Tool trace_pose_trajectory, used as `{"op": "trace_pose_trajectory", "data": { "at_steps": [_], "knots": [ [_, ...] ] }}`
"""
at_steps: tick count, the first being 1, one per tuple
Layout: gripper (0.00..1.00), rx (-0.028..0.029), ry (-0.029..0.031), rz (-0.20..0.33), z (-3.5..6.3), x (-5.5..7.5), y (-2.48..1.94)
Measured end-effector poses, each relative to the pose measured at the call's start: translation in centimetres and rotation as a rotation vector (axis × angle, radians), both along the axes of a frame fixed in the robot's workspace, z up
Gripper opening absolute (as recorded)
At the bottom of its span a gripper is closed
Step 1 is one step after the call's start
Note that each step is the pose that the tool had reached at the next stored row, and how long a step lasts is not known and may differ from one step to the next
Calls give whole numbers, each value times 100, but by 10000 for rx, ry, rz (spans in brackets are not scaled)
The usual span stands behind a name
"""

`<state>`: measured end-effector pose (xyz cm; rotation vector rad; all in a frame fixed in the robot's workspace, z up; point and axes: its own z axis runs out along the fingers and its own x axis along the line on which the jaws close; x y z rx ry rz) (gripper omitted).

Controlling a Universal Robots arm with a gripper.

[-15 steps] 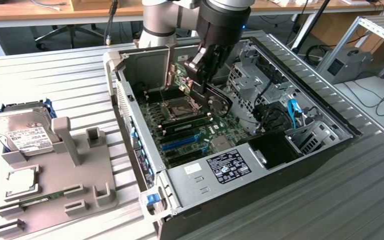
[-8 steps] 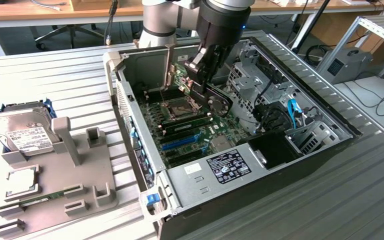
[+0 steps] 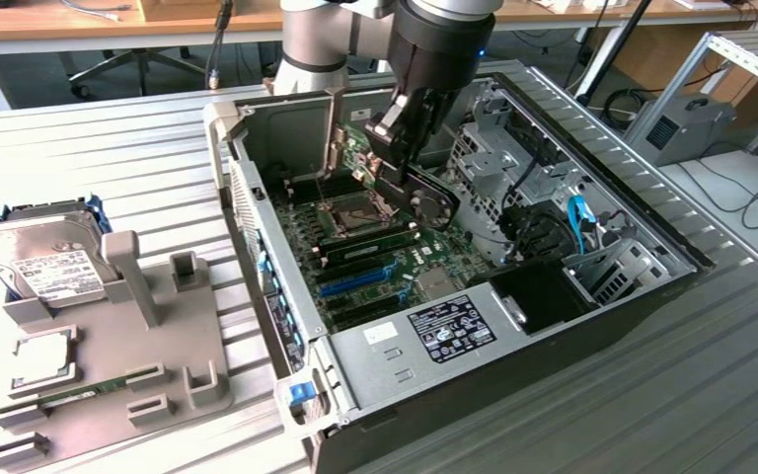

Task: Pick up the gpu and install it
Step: 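Insert the gpu into the slot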

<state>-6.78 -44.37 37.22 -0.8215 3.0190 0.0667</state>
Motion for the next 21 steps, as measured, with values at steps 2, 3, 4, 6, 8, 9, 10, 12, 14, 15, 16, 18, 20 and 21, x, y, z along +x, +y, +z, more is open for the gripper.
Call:
{"op": "trace_pose_trajectory", "data": {
  "at_steps": [2, 3, 4, 6, 8, 9, 10, 12, 14, 15, 16, 18, 20, 21],
  "knots": [
    [26, 0, 0, 53, 0, 0, 0],
    [26, 0, 0, 71, 0, 0, 0],
    [26, 0, 0, 90, 0, 0, 0],
    [26, 1, 0, 129, 0, 0, 0],
    [26, 0, 0, 167, 0, 0, 0],
    [26, 0, 0, 184, 0, 0, 0],
    [26, 0, 0, 210, 0, 0, 0],
    [26, 0, 0, 243, -1, 0, 0],
    [26, 0, 0, 289, -1, 0, 0],
    [26, -1, 1, 311, 0, 1, 0],
    [26, 0, 0, 327, -1, 1, 0],
    [26, 0, 0, 365, -1, 1, 0],
    [26, 0, 0, 399, -1, 1, 0],
    [26, 0, 0, 416, -1, 1, 0]
  ]
}}
